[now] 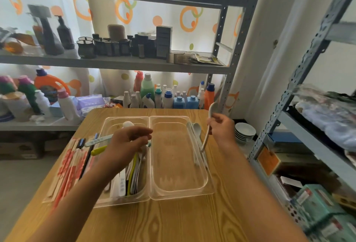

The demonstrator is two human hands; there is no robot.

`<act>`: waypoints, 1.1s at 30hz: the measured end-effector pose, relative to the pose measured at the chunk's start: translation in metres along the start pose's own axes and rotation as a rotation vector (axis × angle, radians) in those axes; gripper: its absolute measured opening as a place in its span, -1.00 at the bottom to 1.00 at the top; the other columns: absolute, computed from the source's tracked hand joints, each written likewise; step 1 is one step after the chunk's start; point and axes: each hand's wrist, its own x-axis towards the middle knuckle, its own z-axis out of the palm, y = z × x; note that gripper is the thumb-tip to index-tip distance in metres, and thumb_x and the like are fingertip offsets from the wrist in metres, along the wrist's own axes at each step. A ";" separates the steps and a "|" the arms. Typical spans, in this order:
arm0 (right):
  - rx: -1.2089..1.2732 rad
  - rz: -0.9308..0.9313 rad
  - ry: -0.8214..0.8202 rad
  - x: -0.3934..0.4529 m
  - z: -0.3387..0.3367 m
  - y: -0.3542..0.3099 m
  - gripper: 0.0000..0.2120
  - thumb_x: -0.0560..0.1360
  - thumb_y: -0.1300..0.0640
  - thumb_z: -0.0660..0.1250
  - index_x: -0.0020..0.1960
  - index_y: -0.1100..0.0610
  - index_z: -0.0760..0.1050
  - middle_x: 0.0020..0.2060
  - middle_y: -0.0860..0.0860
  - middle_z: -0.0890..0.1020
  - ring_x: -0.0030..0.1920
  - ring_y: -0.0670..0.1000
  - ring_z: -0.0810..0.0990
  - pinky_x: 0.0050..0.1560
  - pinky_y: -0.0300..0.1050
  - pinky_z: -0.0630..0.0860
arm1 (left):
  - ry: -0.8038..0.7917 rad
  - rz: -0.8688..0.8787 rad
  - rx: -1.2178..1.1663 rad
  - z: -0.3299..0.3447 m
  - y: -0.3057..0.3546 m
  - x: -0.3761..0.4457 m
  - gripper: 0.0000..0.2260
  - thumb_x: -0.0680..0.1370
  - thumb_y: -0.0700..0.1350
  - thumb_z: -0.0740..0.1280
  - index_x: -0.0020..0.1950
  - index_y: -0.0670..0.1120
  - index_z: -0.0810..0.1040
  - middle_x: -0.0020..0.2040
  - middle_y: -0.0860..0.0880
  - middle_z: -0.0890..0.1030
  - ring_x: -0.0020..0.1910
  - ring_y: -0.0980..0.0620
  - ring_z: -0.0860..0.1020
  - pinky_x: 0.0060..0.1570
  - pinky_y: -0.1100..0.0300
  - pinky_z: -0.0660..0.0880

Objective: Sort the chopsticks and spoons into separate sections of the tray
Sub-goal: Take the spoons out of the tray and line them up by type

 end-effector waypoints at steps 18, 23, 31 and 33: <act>-0.451 0.044 -0.111 0.015 0.022 0.071 -0.84 0.52 0.24 0.37 0.04 0.28 0.66 -0.02 0.18 0.70 0.01 0.15 0.64 0.04 -0.01 0.54 | 0.098 -0.120 -0.069 -0.031 -0.014 0.011 -0.82 0.57 -0.25 0.30 0.03 -0.01 0.64 -0.08 0.04 0.68 -0.18 0.18 0.63 -0.27 0.31 0.51; -0.369 0.067 -0.177 0.021 0.022 0.073 -0.72 0.57 0.16 0.35 0.23 0.22 0.60 0.15 0.10 0.66 0.17 0.08 0.59 0.13 -0.14 0.44 | 0.096 -0.132 -0.070 -0.034 -0.019 0.013 -0.82 0.57 -0.24 0.30 0.04 -0.02 0.64 -0.08 0.03 0.69 -0.16 0.14 0.65 -0.19 0.25 0.53; -0.333 0.097 -0.156 0.029 0.013 0.082 -0.77 0.55 0.22 0.34 0.19 0.19 0.62 0.12 0.09 0.67 0.13 0.05 0.59 0.19 -0.09 0.49 | 0.138 -0.143 -0.069 -0.037 -0.027 0.017 -0.83 0.58 -0.24 0.30 0.05 -0.04 0.64 -0.07 0.01 0.68 -0.12 0.04 0.65 -0.17 0.20 0.56; -0.357 0.097 -0.148 0.030 0.012 0.082 -0.79 0.54 0.24 0.33 0.14 0.20 0.64 0.09 0.09 0.67 0.10 0.05 0.58 0.14 -0.11 0.48 | 0.167 -0.148 -0.059 -0.041 -0.029 0.018 -0.83 0.58 -0.24 0.30 0.05 -0.05 0.64 -0.08 -0.01 0.68 -0.11 0.03 0.64 -0.18 0.21 0.56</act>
